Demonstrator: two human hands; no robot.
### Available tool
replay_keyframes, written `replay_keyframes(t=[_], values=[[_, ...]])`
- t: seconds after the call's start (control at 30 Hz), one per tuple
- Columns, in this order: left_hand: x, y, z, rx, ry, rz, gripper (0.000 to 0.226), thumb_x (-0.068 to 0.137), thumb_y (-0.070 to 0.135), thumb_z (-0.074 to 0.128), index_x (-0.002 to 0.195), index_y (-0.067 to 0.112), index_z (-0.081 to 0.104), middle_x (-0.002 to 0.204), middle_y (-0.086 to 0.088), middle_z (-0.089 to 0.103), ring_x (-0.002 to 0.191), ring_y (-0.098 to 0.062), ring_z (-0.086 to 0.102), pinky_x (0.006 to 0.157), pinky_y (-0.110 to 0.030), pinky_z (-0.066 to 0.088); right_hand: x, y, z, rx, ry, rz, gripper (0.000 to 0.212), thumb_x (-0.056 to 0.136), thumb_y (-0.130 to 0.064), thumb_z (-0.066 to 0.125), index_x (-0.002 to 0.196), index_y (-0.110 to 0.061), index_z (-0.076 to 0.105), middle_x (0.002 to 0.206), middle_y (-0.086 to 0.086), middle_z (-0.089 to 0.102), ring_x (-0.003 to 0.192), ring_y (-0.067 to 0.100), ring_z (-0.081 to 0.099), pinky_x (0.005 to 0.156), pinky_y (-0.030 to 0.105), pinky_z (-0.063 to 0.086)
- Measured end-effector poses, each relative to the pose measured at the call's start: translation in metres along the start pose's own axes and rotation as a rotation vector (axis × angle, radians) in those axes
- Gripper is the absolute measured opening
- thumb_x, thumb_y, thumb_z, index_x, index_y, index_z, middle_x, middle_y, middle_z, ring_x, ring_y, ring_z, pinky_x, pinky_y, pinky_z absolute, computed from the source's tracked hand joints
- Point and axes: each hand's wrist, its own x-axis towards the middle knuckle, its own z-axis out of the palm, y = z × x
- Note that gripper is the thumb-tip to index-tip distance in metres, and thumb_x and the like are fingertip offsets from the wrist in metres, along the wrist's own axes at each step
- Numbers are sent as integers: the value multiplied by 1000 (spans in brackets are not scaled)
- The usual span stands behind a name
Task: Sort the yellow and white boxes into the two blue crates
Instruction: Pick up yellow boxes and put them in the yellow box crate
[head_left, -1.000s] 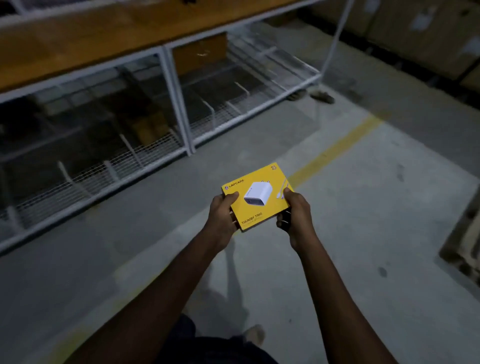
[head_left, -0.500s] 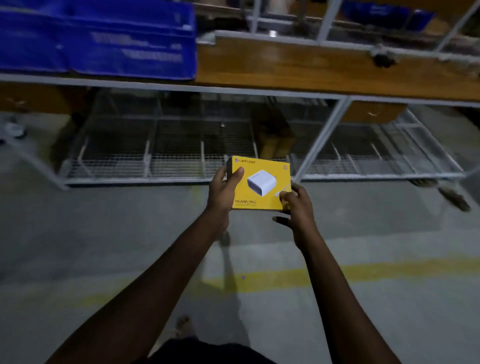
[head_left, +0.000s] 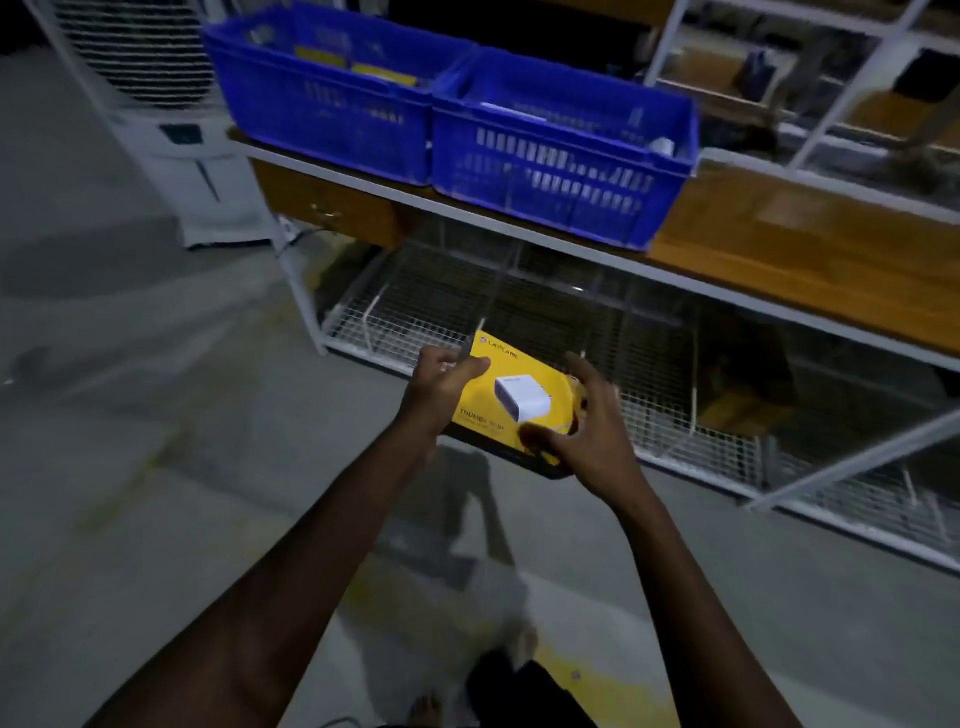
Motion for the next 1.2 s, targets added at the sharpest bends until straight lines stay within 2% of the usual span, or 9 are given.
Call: replay_keyframes(t=[0.1, 0.23, 0.37, 0.47, 0.63, 0.8, 0.97, 1.03, 1.2], values=[[35, 17, -23, 51, -23, -5, 19, 79, 32, 73, 86, 21, 59, 90, -10, 65, 78, -26, 62, 65, -36, 48, 49, -19, 21, -125, -157, -125, 102, 54, -51, 82, 142, -26, 39, 141, 0, 41, 125, 15, 42, 99, 31, 40], [88, 50, -46, 40, 2, -40, 9, 86, 27, 69, 82, 22, 63, 73, -2, 65, 65, -21, 62, 58, -28, 49, 121, -33, 41, -261, -271, -463, 95, 57, -65, 73, 138, -24, 46, 130, 4, 58, 116, 17, 53, 101, 33, 41], [131, 90, -57, -38, 123, -150, 16, 86, 37, 65, 93, 22, 68, 81, -5, 71, 74, -24, 66, 76, -38, 54, 194, -51, 53, -288, -345, -442, 108, 51, -69, 66, 147, -37, 30, 135, 9, 48, 121, 29, 47, 99, 43, 42], [162, 120, -66, -219, 179, -147, 21, 91, 39, 53, 80, 25, 65, 66, 2, 68, 62, -18, 62, 57, -26, 52, 246, -65, 65, -169, -383, -431, 95, 63, -61, 71, 147, -38, 32, 136, 7, 48, 124, 25, 47, 95, 37, 45], [204, 144, -83, -314, 190, 12, 34, 96, 35, 44, 117, 17, 64, 98, -7, 68, 73, -26, 67, 69, -39, 56, 327, -82, 97, 52, -465, -331, 87, 68, -63, 63, 146, -44, 27, 144, 3, 39, 131, 17, 42, 88, 23, 38], [240, 158, -108, -133, 225, 102, 22, 98, 20, 48, 111, 28, 63, 90, -2, 69, 73, -22, 68, 72, -41, 56, 372, -108, 127, 110, -494, -362, 81, 74, -58, 69, 143, -29, 40, 121, -13, 49, 109, -17, 45, 84, 12, 43], [299, 185, -136, -91, 236, 171, 21, 98, 18, 50, 113, 28, 61, 91, 2, 70, 73, -15, 70, 66, -34, 58, 424, -126, 159, 18, -401, -355, 76, 74, -51, 75, 139, -31, 43, 134, 1, 52, 123, 17, 51, 95, 41, 48], [326, 202, -151, -16, 212, 236, 21, 97, 17, 55, 115, 28, 59, 98, -1, 66, 73, -12, 68, 63, -36, 58, 445, -139, 164, -59, -338, -325, 78, 74, -43, 79, 142, -33, 40, 145, 0, 43, 132, 21, 42, 104, 43, 41], [390, 246, -193, 122, 161, 384, 33, 94, 20, 62, 126, 27, 56, 125, -8, 55, 108, -31, 62, 86, -55, 54, 499, -184, 171, -171, -263, -316, 82, 61, -65, 63, 137, -44, 41, 144, -4, 41, 131, 22, 41, 99, 41, 40]])
